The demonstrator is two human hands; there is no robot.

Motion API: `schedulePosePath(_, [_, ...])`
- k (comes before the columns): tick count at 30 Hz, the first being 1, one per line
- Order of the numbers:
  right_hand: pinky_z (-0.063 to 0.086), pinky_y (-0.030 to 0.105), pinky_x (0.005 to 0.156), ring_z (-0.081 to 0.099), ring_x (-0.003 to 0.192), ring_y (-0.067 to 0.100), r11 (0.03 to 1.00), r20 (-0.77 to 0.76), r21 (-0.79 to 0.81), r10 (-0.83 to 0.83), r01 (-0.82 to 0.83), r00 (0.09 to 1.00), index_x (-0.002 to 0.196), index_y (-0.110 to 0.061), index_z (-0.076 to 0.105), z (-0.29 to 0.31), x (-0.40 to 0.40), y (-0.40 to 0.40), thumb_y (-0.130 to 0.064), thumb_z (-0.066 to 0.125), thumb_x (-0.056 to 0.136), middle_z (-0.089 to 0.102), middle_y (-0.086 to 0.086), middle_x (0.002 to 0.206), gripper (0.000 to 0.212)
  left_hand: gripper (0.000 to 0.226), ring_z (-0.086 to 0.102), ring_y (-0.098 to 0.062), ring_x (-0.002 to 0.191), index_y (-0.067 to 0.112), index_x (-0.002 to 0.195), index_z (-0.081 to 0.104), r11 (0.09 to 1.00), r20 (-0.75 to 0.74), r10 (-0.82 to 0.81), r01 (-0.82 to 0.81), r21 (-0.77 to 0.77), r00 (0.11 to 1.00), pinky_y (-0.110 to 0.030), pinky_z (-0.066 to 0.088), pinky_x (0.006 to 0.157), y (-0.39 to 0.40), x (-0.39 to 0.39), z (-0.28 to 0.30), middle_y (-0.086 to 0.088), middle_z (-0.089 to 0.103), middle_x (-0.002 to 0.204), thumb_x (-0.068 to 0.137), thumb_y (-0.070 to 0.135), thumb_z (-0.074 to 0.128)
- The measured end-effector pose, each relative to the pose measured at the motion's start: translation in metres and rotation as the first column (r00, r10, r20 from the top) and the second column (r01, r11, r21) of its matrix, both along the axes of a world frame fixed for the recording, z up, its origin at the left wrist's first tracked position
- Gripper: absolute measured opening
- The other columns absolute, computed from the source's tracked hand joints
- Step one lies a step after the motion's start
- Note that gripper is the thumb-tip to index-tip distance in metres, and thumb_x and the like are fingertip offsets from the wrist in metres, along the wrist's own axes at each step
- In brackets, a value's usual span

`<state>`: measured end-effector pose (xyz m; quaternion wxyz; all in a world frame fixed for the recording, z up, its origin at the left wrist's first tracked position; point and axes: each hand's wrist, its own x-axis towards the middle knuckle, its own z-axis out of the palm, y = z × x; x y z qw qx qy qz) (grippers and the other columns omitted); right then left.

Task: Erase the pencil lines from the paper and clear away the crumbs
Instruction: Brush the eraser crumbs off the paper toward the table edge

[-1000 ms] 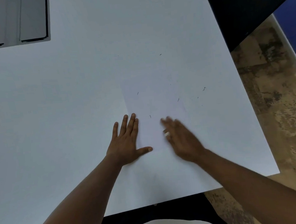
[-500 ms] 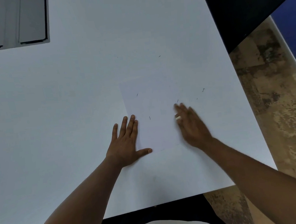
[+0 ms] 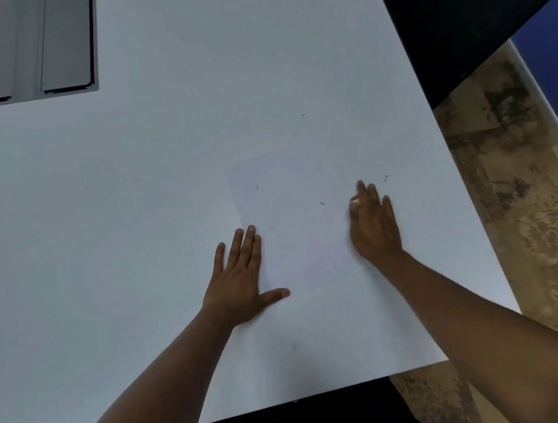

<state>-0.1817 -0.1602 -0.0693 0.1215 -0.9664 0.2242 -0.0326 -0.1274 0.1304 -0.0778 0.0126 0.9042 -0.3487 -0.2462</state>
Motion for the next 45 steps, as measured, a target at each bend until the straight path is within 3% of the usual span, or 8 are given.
schedulePosePath(8, [0.015, 0.037, 0.124, 0.03, 0.147, 0.027, 0.912, 0.073, 0.274, 0.296, -0.305, 0.952, 0.15, 0.0, 0.036, 0.008, 0.029, 0.094, -0.028, 0.023, 0.106, 0.043, 0.015, 0.153, 0.054, 0.124, -0.031, -0.02, 0.153, 0.012, 0.161, -0.016, 0.999, 0.001, 0.017, -0.016, -0.051, 1.0, -0.051, -0.009, 0.127, -0.002, 0.001, 0.001, -0.001, -0.032, 0.166, 0.078, 0.099, 0.013])
schedulePosePath(14, [0.004, 0.03, 0.124, 0.019, 0.152, 0.02, 0.847, 0.041, 0.298, 0.45, -0.441, 0.892, 0.154, -0.004, 0.028, 0.002, 0.045, 0.111, -0.02, 0.03, 0.108, 0.033, 0.012, 0.159, 0.049, 0.12, -0.033, -0.019, 0.152, 0.015, 0.157, -0.026, 1.0, 0.009, 0.01, -0.01, -0.022, 1.0, -0.049, -0.013, 0.126, -0.005, 0.001, 0.008, 0.001, -0.037, 0.163, 0.083, 0.095, 0.023])
schedulePosePath(19, [0.033, 0.054, 0.113, 0.043, 0.14, 0.035, 0.979, 0.0, 0.058, 0.195, -0.195, 0.981, 0.139, 0.006, 0.047, -0.019, 0.012, 0.036, -0.022, 0.019, 0.11, 0.048, 0.017, 0.149, 0.049, 0.121, -0.031, -0.02, 0.153, 0.011, 0.159, -0.021, 1.0, -0.006, 0.011, -0.011, -0.016, 1.0, -0.051, -0.009, 0.127, -0.001, 0.004, 0.008, -0.001, -0.034, 0.165, 0.083, 0.094, 0.025])
schedulePosePath(22, [0.034, 0.052, 0.115, 0.045, 0.137, 0.037, 0.996, 0.066, 0.059, 0.059, -0.063, 0.996, 0.142, 0.009, 0.043, -0.011, 0.019, 0.036, -0.019, 0.027, 0.107, 0.05, 0.021, 0.146, 0.048, 0.121, -0.032, -0.02, 0.153, 0.011, 0.159, -0.023, 1.0, -0.013, 0.004, -0.004, -0.016, 1.0, -0.051, -0.01, 0.127, 0.0, 0.003, 0.007, -0.002, -0.035, 0.165, 0.083, 0.094, 0.024])
schedulePosePath(25, [0.016, 0.044, 0.122, 0.034, 0.145, 0.035, 0.947, 0.094, 0.232, 0.207, -0.224, 0.974, 0.146, 0.005, 0.04, 0.005, 0.048, 0.08, -0.023, 0.028, 0.106, 0.046, 0.02, 0.149, 0.051, 0.12, -0.032, -0.022, 0.153, 0.012, 0.157, -0.026, 1.0, -0.007, -0.005, 0.005, -0.004, 1.0, -0.051, -0.009, 0.127, -0.001, 0.003, 0.008, -0.003, -0.035, 0.165, 0.083, 0.094, 0.022])
schedulePosePath(31, [0.005, 0.044, 0.125, 0.015, 0.153, 0.021, 0.849, -0.013, 0.2, 0.502, -0.489, 0.865, 0.144, -0.003, 0.045, -0.001, 0.09, 0.128, -0.017, 0.032, 0.107, 0.029, 0.008, 0.161, 0.042, 0.119, -0.035, -0.022, 0.151, 0.015, 0.158, -0.027, 1.0, -0.032, 0.006, -0.005, 0.019, 0.999, -0.051, -0.014, 0.126, -0.007, 0.003, 0.013, -0.004, -0.037, 0.163, 0.084, 0.094, 0.024])
schedulePosePath(39, [0.035, 0.062, 0.11, 0.047, 0.137, 0.036, 0.992, -0.012, 0.039, -0.12, 0.121, 0.993, 0.133, 0.007, 0.051, -0.016, 0.061, 0.019, -0.023, 0.018, 0.102, 0.053, 0.021, 0.143, 0.055, 0.118, -0.036, -0.021, 0.151, 0.012, 0.151, -0.034, 1.0, -0.03, 0.009, -0.009, 0.019, 1.0, -0.05, -0.015, 0.126, -0.002, 0.003, 0.011, -0.003, -0.04, 0.163, 0.085, 0.092, 0.022])
schedulePosePath(45, [0.024, 0.054, 0.12, 0.037, 0.144, 0.031, 0.976, 0.094, 0.175, 0.114, -0.129, 0.989, 0.147, 0.002, 0.039, -0.004, 0.07, 0.075, -0.03, 0.018, 0.107, 0.049, 0.018, 0.148, 0.056, 0.119, -0.036, -0.022, 0.151, 0.012, 0.154, -0.031, 1.0, -0.026, -0.001, 0.002, 0.028, 1.0, -0.05, -0.016, 0.125, -0.004, 0.004, 0.01, -0.003, -0.04, 0.163, 0.084, 0.094, 0.021])
